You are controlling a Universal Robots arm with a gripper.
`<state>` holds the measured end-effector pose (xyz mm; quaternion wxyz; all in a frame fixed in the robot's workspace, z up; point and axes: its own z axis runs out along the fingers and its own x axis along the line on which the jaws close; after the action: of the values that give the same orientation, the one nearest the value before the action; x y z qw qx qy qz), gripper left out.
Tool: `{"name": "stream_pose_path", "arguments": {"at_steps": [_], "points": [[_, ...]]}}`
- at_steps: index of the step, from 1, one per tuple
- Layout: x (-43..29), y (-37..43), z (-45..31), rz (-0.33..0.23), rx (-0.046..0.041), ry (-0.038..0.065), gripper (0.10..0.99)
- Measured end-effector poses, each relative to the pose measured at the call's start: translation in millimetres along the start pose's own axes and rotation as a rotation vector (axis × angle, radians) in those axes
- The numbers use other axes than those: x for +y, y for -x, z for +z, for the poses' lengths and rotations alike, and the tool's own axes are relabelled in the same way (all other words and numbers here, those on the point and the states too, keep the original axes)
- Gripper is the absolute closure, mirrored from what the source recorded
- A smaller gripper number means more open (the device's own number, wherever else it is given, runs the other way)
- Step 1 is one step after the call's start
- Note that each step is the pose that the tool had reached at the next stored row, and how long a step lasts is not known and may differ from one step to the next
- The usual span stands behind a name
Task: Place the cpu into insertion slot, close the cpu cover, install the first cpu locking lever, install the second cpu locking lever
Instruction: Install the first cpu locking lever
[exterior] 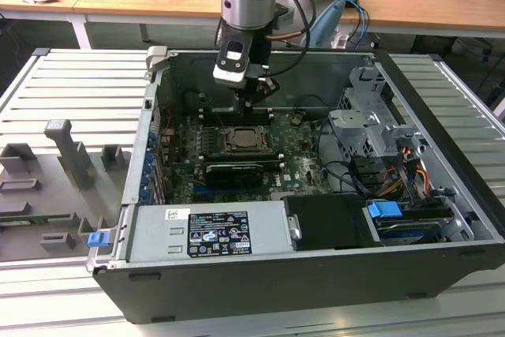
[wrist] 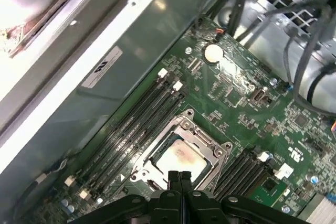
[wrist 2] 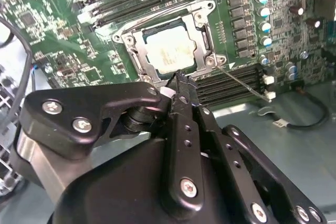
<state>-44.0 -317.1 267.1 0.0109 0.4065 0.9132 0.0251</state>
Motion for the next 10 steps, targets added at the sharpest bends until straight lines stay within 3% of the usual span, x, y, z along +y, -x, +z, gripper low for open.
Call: {"name": "stream_pose_path", "arguments": {"at_steps": [10], "points": [[-0.5,0.6,0.0,-0.174,0.0095,0.000,0.980]]}}
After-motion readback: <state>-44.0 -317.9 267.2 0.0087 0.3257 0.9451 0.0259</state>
